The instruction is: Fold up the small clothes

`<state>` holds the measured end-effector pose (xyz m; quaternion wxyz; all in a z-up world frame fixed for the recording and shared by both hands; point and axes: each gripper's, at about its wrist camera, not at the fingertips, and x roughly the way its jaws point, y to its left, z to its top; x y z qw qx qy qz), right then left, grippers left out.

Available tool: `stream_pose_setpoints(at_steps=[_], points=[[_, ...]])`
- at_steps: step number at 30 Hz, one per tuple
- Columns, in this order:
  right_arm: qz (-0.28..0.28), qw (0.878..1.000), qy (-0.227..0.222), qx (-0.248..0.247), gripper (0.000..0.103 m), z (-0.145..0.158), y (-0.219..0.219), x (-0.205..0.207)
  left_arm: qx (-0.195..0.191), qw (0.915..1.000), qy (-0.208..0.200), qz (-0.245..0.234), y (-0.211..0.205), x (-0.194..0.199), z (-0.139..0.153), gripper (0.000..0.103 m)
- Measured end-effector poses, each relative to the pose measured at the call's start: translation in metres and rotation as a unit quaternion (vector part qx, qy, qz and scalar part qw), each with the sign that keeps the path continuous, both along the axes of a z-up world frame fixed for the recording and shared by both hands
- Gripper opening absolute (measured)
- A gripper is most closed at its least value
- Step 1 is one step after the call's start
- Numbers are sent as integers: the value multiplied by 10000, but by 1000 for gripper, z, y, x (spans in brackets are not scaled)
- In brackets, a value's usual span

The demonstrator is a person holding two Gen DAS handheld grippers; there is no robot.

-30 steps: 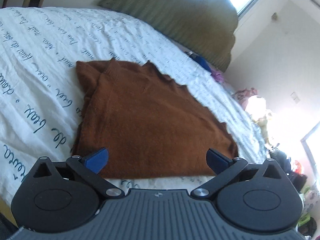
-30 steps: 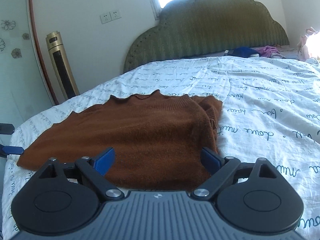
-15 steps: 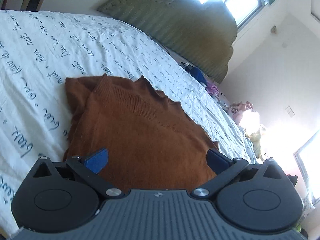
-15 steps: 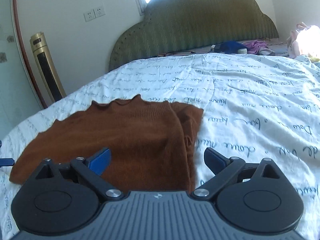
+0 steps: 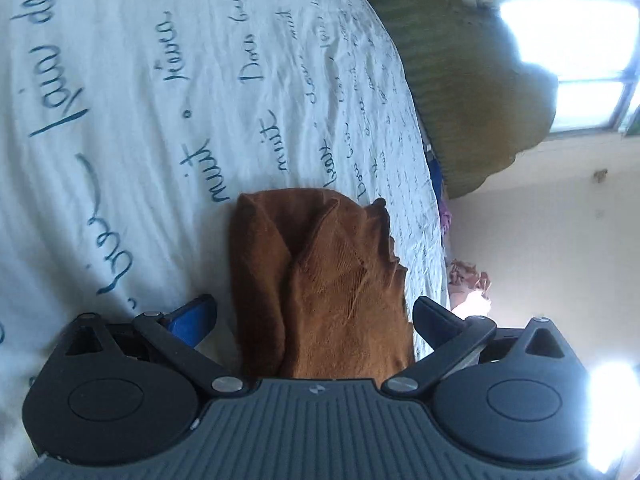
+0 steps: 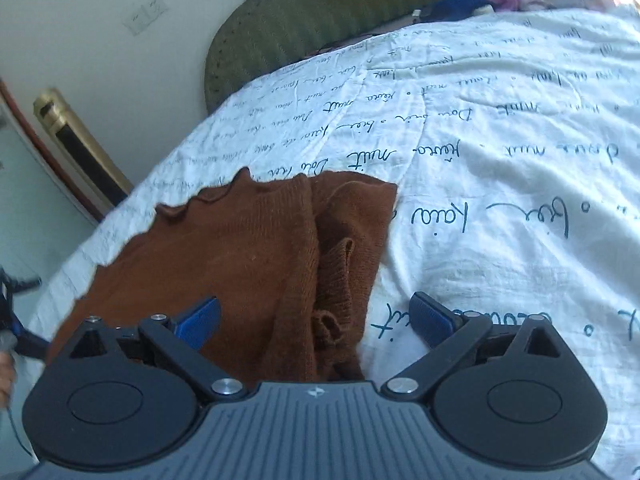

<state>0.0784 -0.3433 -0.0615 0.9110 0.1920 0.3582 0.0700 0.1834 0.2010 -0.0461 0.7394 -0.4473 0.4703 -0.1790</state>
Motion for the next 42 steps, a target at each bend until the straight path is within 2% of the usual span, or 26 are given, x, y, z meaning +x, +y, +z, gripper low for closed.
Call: stream_pose_setpoints(at_steps=[2, 4, 6, 9, 14, 15, 19, 24, 30, 32, 34, 35, 36, 37, 38, 41, 42], points=[[-328, 9983, -196, -444, 101, 23, 20, -17, 98, 9998, -16, -176, -3, 10, 8, 103], [-202, 9961, -656, -558, 101, 43, 49, -40, 207, 9989, 0, -427, -3, 21, 13, 103], [245, 9928, -947, -695, 101, 55, 96, -60, 346, 9964, 120, -771, -6, 32, 13, 103], [1123, 9827, -1054, -1025, 101, 53, 174, -75, 560, 9899, 204, -1287, -13, 46, 14, 103], [2360, 9472, -1346, -1706, 101, 44, 296, -90, 873, 9808, 171, -1736, -23, 61, 14, 103], [2527, 9355, -1475, -1980, 101, 43, 318, -96, 911, 9795, 176, -1790, -24, 64, 14, 103], [2890, 9030, -1735, -2662, 101, 36, 364, -104, 715, 9770, 234, -1994, -29, 74, 9, 103], [2916, 8625, -1969, -3636, 101, 21, 395, -111, 272, 9740, 186, -2243, -34, 83, 6, 103], [2691, 8133, -2390, -4571, 101, 9, 415, -114, -379, 9702, 455, -2351, -28, 98, -15, 103], [2628, 8132, -2390, -4610, 100, 10, 418, -110, -611, 9681, 531, -2373, -24, 103, -18, 103], [2551, 8198, -2345, -4559, 96, 12, 420, -105, -690, 9653, 592, -2449, -24, 107, -21, 103], [2522, 8327, -2202, -4410, 90, 14, 418, -99, -694, 9646, 626, -2465, -25, 108, -21, 103], [2560, 8442, -2009, -4260, 76, 15, 418, -91, -659, 9638, 651, -2498, -26, 109, -21, 103], [2585, 8485, -1931, -4195, 71, 15, 419, -88, -566, 9628, 664, -2556, -29, 110, -20, 103], [2589, 8506, -1888, -4169, 66, 15, 420, -86, -446, 9624, 665, -2597, -32, 110, -18, 103], [2563, 8480, -1840, -4258, 63, 11, 425, -88, -251, 9686, 703, -2372, -38, 107, -17, 103], [2561, 8496, -1815, -4239, 56, 11, 426, -89, -251, 9714, 743, -2241, -38, 105, -17, 103]])
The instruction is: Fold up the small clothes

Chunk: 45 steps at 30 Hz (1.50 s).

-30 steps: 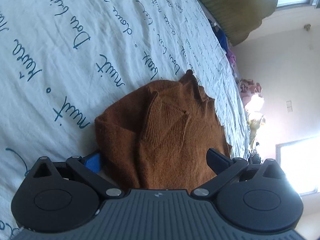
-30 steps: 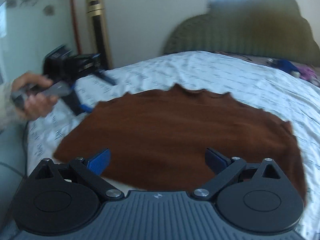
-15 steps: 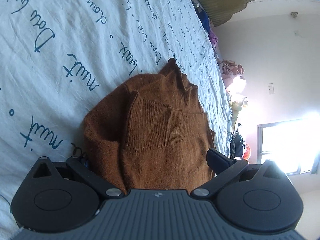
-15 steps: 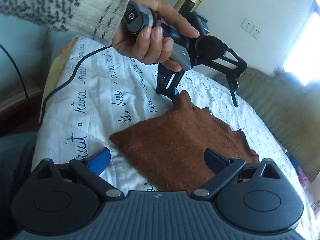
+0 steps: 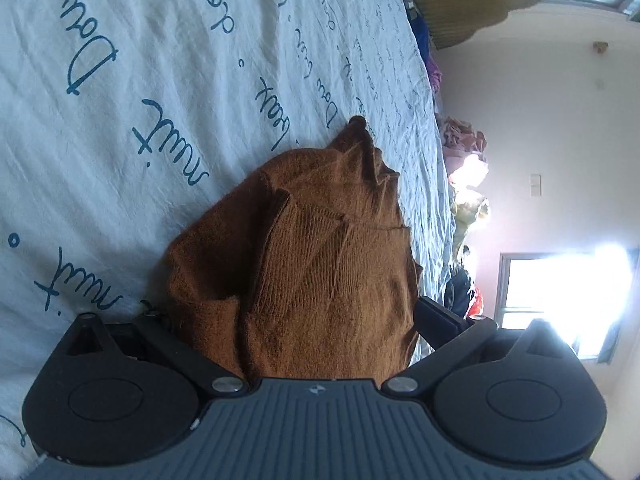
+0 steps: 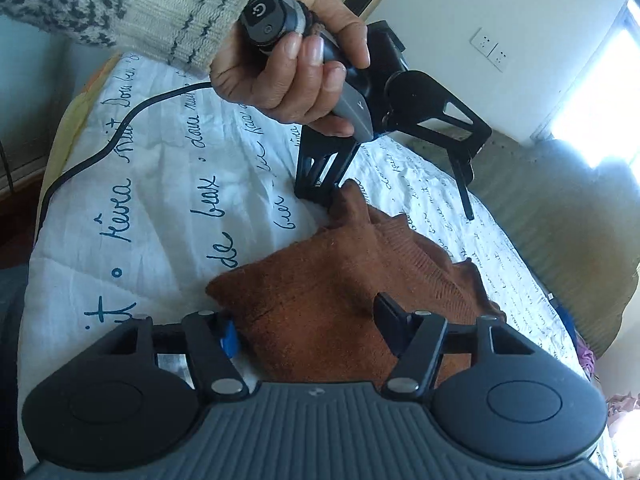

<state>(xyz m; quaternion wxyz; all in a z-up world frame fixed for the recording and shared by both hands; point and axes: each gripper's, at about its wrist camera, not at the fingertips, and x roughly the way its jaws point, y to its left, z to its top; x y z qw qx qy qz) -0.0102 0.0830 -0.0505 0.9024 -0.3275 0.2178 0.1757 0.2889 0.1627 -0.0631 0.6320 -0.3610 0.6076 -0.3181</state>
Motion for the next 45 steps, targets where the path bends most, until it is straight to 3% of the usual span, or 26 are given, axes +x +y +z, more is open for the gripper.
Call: stream_pose_setpoints(at_steps=[3, 6, 10, 12, 13, 14, 15, 19, 23, 25, 30, 33, 37, 40, 45], points=[[-66, 10000, 17, 3, 46, -2, 5, -4, -83, 9994, -131, 301, 5, -6, -1, 103], [-72, 10000, -19, -45, 39, -5, 8, -8, 30, 9998, -156, 155, 3, -4, 3, 103], [-50, 9998, -130, -105, 38, -8, 10, -12, 252, 9996, -121, 37, -4, 2, 7, 103], [49, 9991, -291, -300, 38, -12, 13, -16, 347, 9988, -350, -49, -9, 0, 11, 100], [36, 9989, -325, -345, 38, -12, 14, -20, 449, 9979, -453, -70, -11, -1, 12, 83], [16, 9989, -315, -342, 38, -12, 14, -20, 627, 9965, -546, -92, -12, -2, 13, 32], [7, 9990, -306, -328, 38, -11, 14, -20, 760, 9959, -478, -79, -12, -3, 10, 9], [-97, 9999, -120, -28, 38, -6, 8, -9, 764, 9957, -527, 74, -4, -8, 4, 13], [-83, 9996, 19, 270, 37, -1, -1, -6, 962, 9915, -865, 163, 1, -16, 15, 13], [-136, 9988, 68, 457, 12, 3, -8, -4, 1011, 9897, -984, 250, 3, -19, 22, 12], [-48, 9955, -28, 949, 9, 23, -25, -3, 878, 9893, -1015, 571, 7, -25, 28, 12], [-119, 9818, 352, 1861, 9, 40, -50, 6, 319, 9921, -743, 957, 19, -30, 22, 12], [-250, 9555, 682, 2857, 9, 53, -90, 16, -39, 9900, -673, 1243, 16, -35, 35, 12], [-391, 9495, 523, 3070, 9, 61, -111, 11, 41, 9899, -868, 1117, -9, -34, 59, 12], [-725, 9409, 292, 3295, 8, 74, -151, 2, 506, 9904, -1069, 716, -72, -28, 90, 12]])
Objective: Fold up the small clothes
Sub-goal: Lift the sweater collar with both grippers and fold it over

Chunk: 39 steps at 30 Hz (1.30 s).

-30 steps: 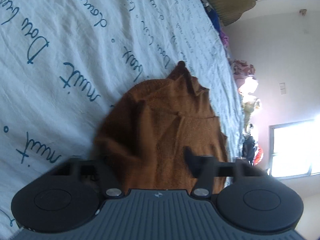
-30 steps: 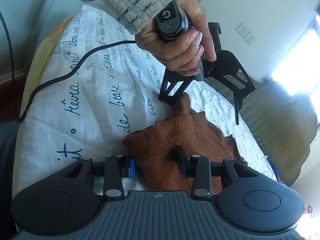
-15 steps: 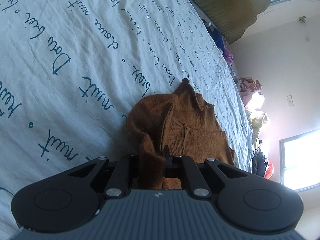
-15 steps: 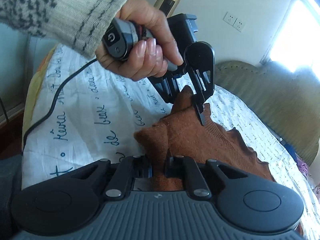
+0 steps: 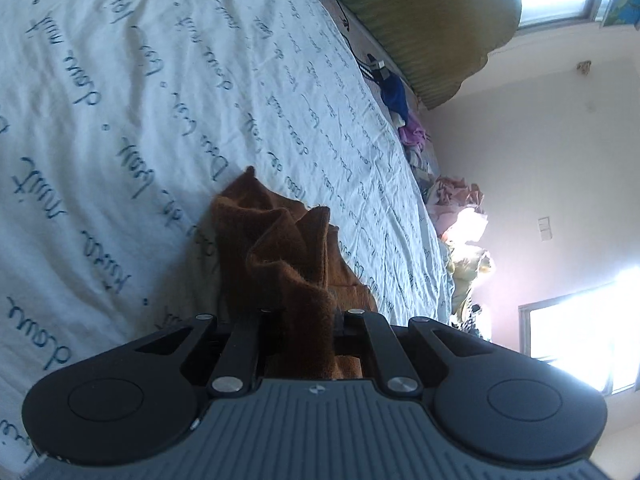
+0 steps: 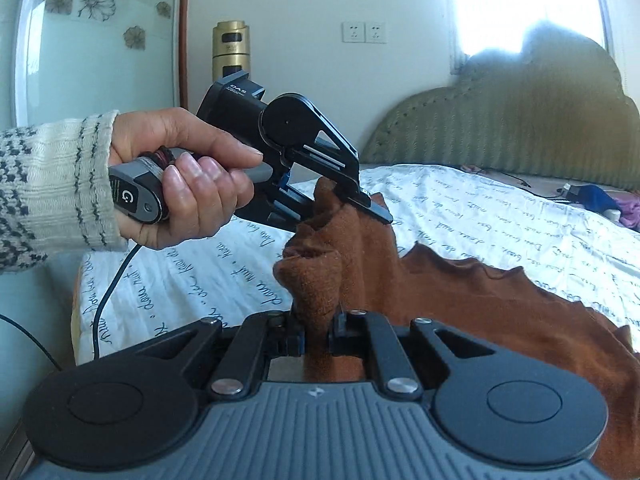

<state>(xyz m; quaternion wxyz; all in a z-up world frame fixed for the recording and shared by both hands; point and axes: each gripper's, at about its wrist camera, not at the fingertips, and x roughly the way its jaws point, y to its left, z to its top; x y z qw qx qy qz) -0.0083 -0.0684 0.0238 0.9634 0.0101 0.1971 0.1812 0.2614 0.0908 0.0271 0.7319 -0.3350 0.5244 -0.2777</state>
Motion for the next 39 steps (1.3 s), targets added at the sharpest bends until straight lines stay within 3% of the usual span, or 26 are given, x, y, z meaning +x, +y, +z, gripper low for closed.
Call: stream_pose_setpoints(at_steps=[6, 15, 26, 27, 28, 29, 30, 31, 32, 33, 36, 39], points=[[-681, 9929, 201, 959, 8, -7, -85, 2, 410, 9976, -42, -550, -90, 9, 6, 12], [-1472, 9665, 566, 2027, 8, -46, -188, -16, 964, 9859, -28, -1368, -217, 10, -13, 12], [-2149, 9447, 902, 2306, 9, -82, -242, -32, 1704, 9616, -214, -2141, -310, -1, -40, 13], [-2217, 9406, 987, 2376, 12, -86, -243, -33, 1811, 9578, -257, -2217, -317, -3, -42, 15], [-2148, 9392, 1117, 2435, 13, -90, -245, -31, 1834, 9590, -197, -2150, -318, -2, -45, 27], [-2107, 9386, 1195, 2456, 15, -92, -245, -30, 1787, 9613, -122, -2091, -318, -1, -47, 51], [-2200, 9370, 1195, 2435, 34, -94, -246, -30, 1749, 9620, -95, -2092, -318, 1, -46, 61], [-2244, 9359, 1205, 2435, 54, -94, -246, -32, 1774, 9616, -166, -2089, -317, 0, -43, 79], [-2134, 9377, 1153, 2487, 91, -92, -246, -34, 1809, 9614, -338, -2044, -313, -1, -37, 83], [-2040, 9406, 1009, 2521, 100, -87, -245, -40, 1824, 9605, -477, -2044, -308, -3, -31, 83], [-2150, 9419, 944, 2400, 100, -81, -246, -44, 1690, 9648, -678, -1898, -278, -10, -13, 79], [-2176, 9360, 922, 2609, 100, -83, -255, -49, 1573, 9692, -826, -1707, -238, -20, -1, 79]])
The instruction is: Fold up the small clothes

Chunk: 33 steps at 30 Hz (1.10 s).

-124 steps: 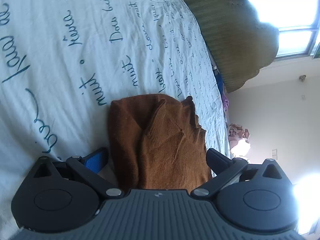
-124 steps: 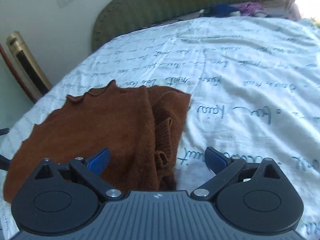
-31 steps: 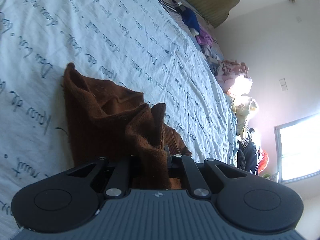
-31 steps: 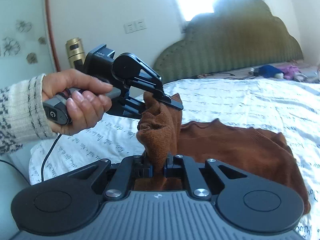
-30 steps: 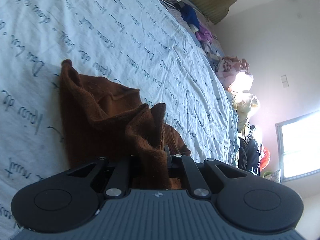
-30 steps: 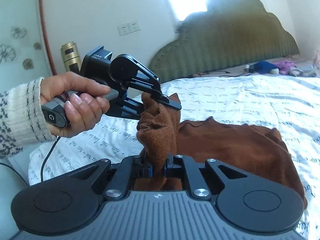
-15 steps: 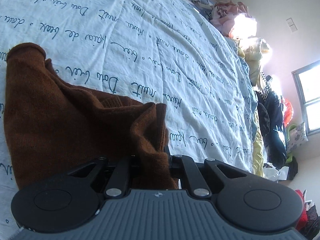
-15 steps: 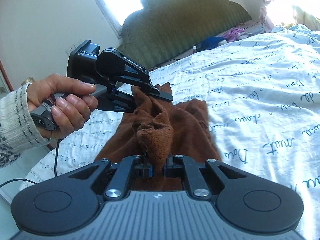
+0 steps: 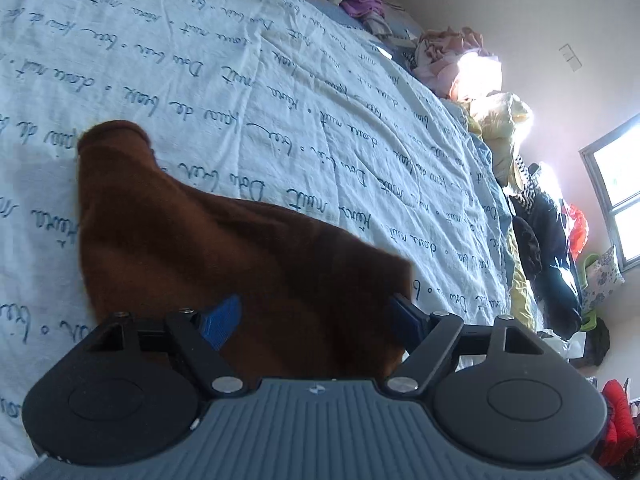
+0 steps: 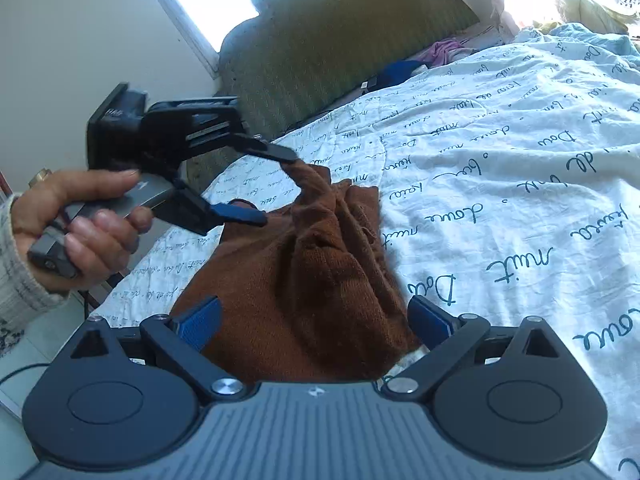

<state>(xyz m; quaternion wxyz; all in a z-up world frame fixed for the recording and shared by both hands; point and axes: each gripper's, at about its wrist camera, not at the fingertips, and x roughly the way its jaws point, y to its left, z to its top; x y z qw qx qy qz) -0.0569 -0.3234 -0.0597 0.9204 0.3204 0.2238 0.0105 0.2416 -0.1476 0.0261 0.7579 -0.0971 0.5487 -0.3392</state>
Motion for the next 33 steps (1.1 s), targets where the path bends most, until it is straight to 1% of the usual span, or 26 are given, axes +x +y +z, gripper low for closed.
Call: stream_pose_setpoints(at_steps=[2, 3, 4, 5, 6, 7, 8, 9, 11, 12, 13, 14, 16, 17, 19, 20, 21, 22, 24, 26, 28, 29, 30, 31, 32, 33], points=[[-116, 9992, -226, -324, 99, 8, -3, -5, 27, 9999, -91, -32, 21, -7, 2, 79], [-127, 9977, -386, -538, 94, 17, -4, -4, 48, 9999, -146, 75, 32, -10, 3, 79], [29, 9971, -498, -582, 86, 27, -7, 3, 3, 9997, -211, 149, 41, -15, 3, 80], [227, 9964, -548, -611, 60, 35, -9, 13, -156, 9996, -223, 112, 50, -20, 3, 80], [482, 9950, -522, -705, 41, 41, -10, 31, -308, 9993, -191, 76, 53, -26, 1, 80], [732, 9936, -433, -748, 34, 43, -11, 50, -400, 9991, -156, 45, 55, -32, -2, 82], [906, 9924, -339, -766, 23, 43, -14, 71, -356, 9993, -145, -28, 53, -39, -5, 82], [1076, 9915, -172, -711, 19, 40, -18, 94, -216, 9994, -251, -97, 48, -45, -9, 82], [1088, 9913, 365, -648, 19, 25, -29, 136, 253, 9977, -569, -285, 38, -58, -22, 80], [978, 9886, 757, -859, 18, 14, -33, 159, 424, 9962, -678, -350, 34, -64, -32, 78], [955, 9858, 982, -973, 16, 0, -39, 182, 520, 9943, -856, -363, 33, -69, -36, 76], [911, 9882, 928, -812, 16, -7, -47, 191, 663, 9902, -1131, -472, 30, -77, -36, 76], [947, 9914, 876, -196, 17, -9, -66, 198, 760, 9875, -1305, -449, 33, -89, -33, 77], [922, 9927, 780, -72, 19, -4, -73, 192, 733, 9875, -1333, -418, 37, -93, -30, 77], [771, 9957, 496, -116, 19, 13, -81, 167, 724, 9877, -1349, -309, 50, -98, -21, 77], [834, 9960, 329, -42, 20, 19, -84, 152, 610, 9891, -1319, -223, 59, -102, -15, 79], [952, 9952, 207, 26, 20, 25, -85, 135, 361, 9908, -1286, -223, 67, -106, -9, 81], [1012, 9947, 185, -26, 20, 29, -84, 121, 113, 9919, -1238, -248, 73, -111, -6, 84], [1138, 9928, 238, -282, 20, 33, -75, 94, -134, 9922, -1183, -378, 77, -127, -3, 84], [1291, 9910, 207, -301, 21, 33, -65, 73, -169, 9921, -1109, -558, 74, -145, -10, 84], [1729, 9849, 56, -98, 21, 32, -51, 55, -17, 9931, -966, -667, 68, -159, -25, 84], [1878, 9820, 61, -172, 21, 30, -41, 53, 122, 9930, -928, -715, 65, -165, -36, 83], [1868, 9809, 304, -452, 20, 25, -30, 56, 230, 9933, -888, -698, 65, -169, -46, 83], [1712, 9783, 682, -951, 19, 15, -21, 67, 229, 9929, -942, -689, 66, -173, -51, 84], [1659, 9739, 923, -1243, 17, 3, -18, 78, 190, 9916, -1051, -736, 66, -175, -51, 85], [1678, 9787, 781, -884, 16, -6, -27, 83, 187, 9918, -1030, -733, 69, -175, -48, 85]])
